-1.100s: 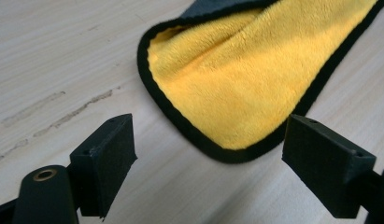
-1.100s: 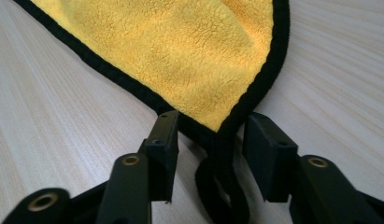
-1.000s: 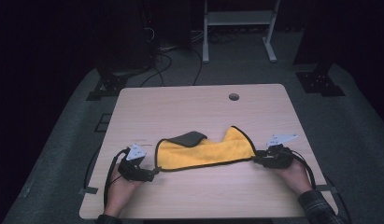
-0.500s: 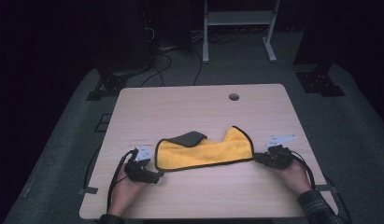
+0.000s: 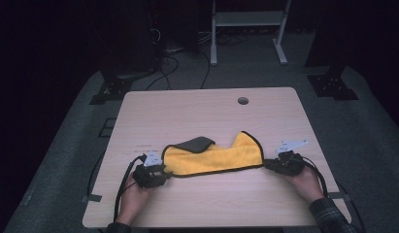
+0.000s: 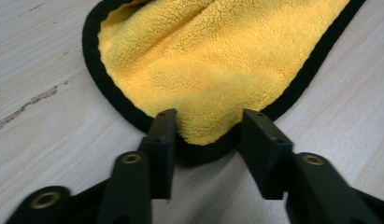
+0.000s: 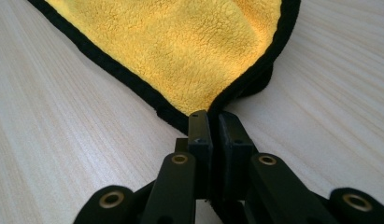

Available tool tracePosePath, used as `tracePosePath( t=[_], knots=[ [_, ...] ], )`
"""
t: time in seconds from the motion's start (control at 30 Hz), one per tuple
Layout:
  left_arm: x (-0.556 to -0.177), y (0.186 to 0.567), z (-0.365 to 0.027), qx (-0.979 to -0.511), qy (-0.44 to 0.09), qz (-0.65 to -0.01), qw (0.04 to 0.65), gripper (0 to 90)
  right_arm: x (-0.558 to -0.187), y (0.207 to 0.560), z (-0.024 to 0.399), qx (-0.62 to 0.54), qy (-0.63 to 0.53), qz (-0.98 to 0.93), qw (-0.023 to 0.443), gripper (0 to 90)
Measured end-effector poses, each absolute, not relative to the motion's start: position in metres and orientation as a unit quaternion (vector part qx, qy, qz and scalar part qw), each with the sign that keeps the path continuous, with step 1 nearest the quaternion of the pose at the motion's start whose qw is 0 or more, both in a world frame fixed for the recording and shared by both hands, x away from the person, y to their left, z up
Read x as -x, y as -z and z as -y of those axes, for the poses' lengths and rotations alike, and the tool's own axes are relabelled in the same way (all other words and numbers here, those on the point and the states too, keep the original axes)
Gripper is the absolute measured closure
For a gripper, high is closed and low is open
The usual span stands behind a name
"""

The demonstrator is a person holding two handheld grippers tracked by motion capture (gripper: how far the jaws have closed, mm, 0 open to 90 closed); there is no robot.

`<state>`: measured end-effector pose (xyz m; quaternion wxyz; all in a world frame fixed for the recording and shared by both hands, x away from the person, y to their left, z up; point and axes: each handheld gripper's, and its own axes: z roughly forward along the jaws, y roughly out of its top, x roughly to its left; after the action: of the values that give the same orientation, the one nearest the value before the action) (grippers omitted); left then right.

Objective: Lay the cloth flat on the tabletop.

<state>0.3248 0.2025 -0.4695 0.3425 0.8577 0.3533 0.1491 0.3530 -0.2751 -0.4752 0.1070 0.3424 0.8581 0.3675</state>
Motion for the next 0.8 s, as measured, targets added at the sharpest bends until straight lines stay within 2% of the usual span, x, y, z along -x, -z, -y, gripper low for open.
tracePosePath(
  t=[0.13, 0.27, 0.33, 0.57, 0.67, 0.8],
  knots=[
    [-0.325, 0.468, -0.2, -0.863, -0.15, -0.345, 0.338, 72.9, -0.353, 0.475, 0.276, -0.342, -0.367, -0.859, 0.102, 84.3],
    [-0.323, 0.465, -0.195, -0.872, -0.16, -0.333, 0.323, 79.2, -0.354, 0.473, 0.279, -0.346, -0.373, -0.857, 0.083, 84.9],
    [-0.323, 0.463, -0.195, -0.871, -0.159, -0.335, 0.323, 79.5, -0.353, 0.471, 0.279, -0.347, -0.377, -0.855, 0.082, 85.0],
    [-0.32, 0.437, -0.208, -0.838, -0.151, -0.341, 0.399, 80.7, -0.347, 0.449, 0.286, -0.342, -0.431, -0.831, 0.085, 85.2],
    [-0.32, 0.418, -0.213, -0.815, -0.156, -0.341, 0.441, 81.1, -0.343, 0.431, 0.289, -0.336, -0.462, -0.816, 0.094, 85.3],
    [-0.32, 0.399, -0.216, -0.799, -0.173, -0.335, 0.468, 81.0, -0.341, 0.411, 0.29, -0.323, -0.487, -0.804, 0.112, 85.4]
  ],
)
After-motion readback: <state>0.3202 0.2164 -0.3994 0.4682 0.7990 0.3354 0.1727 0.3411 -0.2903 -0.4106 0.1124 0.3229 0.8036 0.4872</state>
